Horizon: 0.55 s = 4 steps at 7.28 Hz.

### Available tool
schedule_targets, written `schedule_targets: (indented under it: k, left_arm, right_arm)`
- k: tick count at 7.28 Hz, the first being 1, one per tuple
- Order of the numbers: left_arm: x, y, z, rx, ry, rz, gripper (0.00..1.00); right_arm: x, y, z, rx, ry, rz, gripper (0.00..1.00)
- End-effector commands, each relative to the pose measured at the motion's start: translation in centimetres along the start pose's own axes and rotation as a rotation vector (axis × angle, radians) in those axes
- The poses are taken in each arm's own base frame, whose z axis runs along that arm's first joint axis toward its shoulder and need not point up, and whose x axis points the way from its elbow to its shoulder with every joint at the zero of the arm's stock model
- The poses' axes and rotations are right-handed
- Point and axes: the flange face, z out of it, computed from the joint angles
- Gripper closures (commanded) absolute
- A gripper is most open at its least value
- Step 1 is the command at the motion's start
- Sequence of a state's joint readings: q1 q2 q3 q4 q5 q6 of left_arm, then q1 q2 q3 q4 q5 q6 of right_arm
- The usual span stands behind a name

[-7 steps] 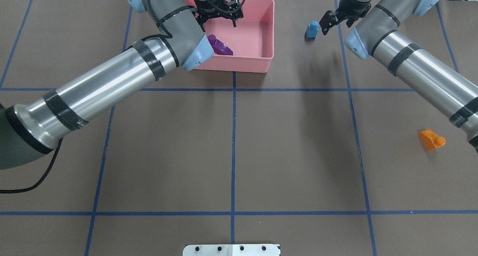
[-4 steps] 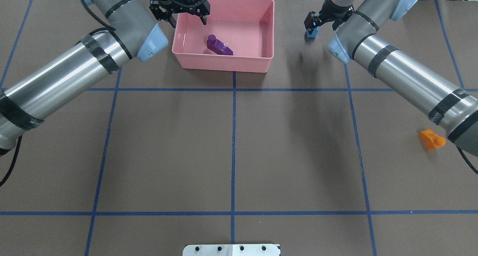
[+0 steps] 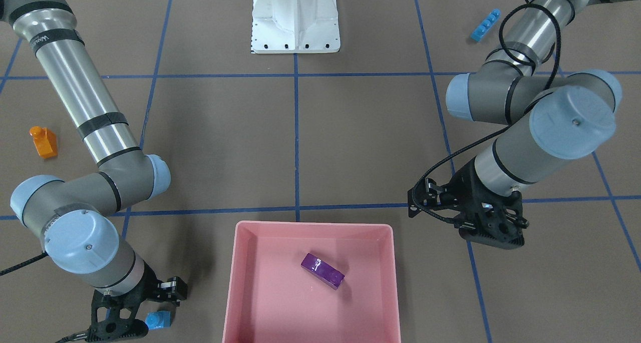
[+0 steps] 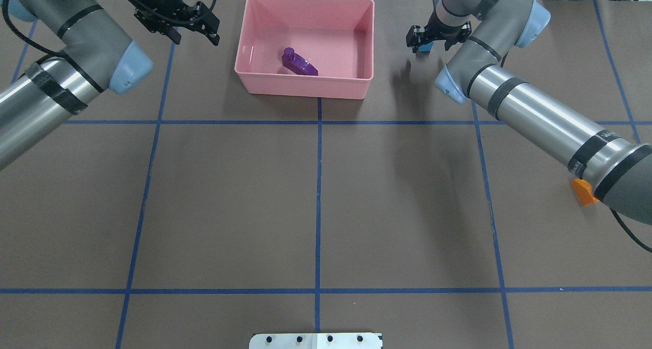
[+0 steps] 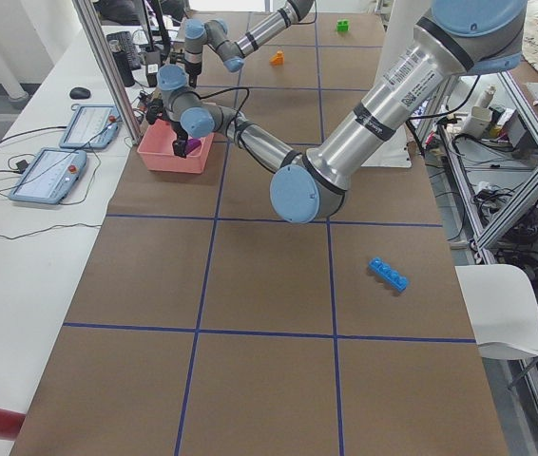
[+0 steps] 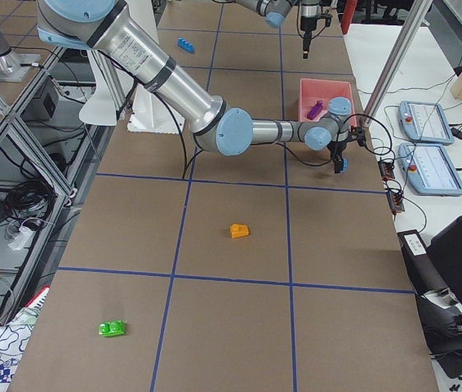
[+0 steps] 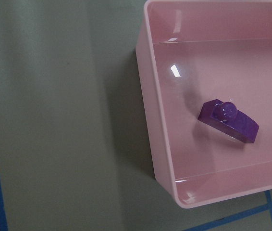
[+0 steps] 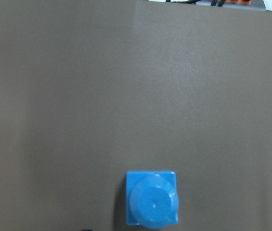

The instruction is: Put all blocks into box

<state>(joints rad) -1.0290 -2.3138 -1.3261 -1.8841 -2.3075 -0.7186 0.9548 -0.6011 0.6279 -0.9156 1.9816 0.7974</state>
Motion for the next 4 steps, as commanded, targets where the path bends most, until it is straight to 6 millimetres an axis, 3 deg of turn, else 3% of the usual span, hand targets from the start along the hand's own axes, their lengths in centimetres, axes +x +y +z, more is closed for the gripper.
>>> schedule_targets:
  k: [1,4]
  left_arm:
    - [-0.13,0.4,-0.21,0.002,0.003,0.01,0.0]
    - [-0.12,0.45,-0.27,0.004,0.003,0.011,0.0]
  right_arm:
    - [-0.17,-0.37,0.24,0.034,0.039,0.0,0.27]
    - [-0.79,-0.78,-0.14,0.062,0.051,-0.008,0.38]
